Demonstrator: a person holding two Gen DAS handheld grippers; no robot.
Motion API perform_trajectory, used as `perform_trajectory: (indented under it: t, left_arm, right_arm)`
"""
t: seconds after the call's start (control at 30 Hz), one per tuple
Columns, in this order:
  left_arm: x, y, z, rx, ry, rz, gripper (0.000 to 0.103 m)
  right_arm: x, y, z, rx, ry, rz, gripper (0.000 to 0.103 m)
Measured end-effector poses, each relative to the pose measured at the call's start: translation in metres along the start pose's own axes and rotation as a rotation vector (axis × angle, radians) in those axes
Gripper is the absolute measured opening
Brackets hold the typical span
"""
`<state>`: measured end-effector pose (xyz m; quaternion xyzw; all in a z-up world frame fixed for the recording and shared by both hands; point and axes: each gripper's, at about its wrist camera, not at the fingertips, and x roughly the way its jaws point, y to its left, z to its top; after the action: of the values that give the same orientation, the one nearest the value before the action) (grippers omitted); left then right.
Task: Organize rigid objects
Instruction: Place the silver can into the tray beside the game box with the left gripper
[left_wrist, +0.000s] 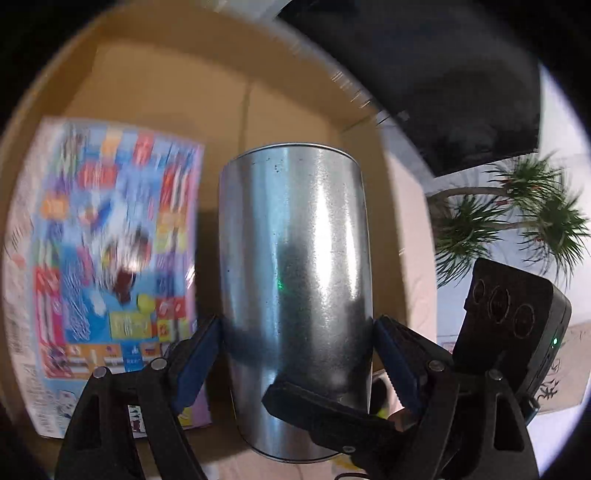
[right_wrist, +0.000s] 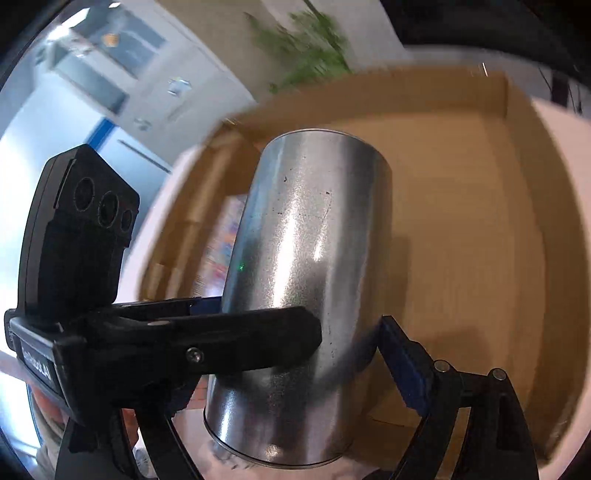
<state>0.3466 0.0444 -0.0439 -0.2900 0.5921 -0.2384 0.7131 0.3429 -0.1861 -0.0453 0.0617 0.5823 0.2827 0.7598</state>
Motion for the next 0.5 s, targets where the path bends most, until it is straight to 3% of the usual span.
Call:
perform_trajectory:
  t: [0.17,0.33,0.4,0.5]
  left_arm:
    - [0.002,0.004,-0.018,0.026,0.007,0.019,0.082]
    - [-0.008,-0.014,-0.021,0.058,-0.008,0.063,0.081]
    - [-0.027,-0.036,-0.024,0.130,-0.057,0.085,0.081]
    - [-0.067,-0.050,-0.044,0.232,-0.171,0.162,0.083]
  right_arm:
    - [0.015,0.000,-0.018,0.046,0.033,-0.029,0.086]
    - [0.031,0.005,-0.008,0.089,0.058,-0.041,0.089]
    - [0.039,0.009,-0.011,0.108,0.055,-0.032,0.090]
    - [0.015,0.014,-0.030,0.079,-0.005,0.010,0.092]
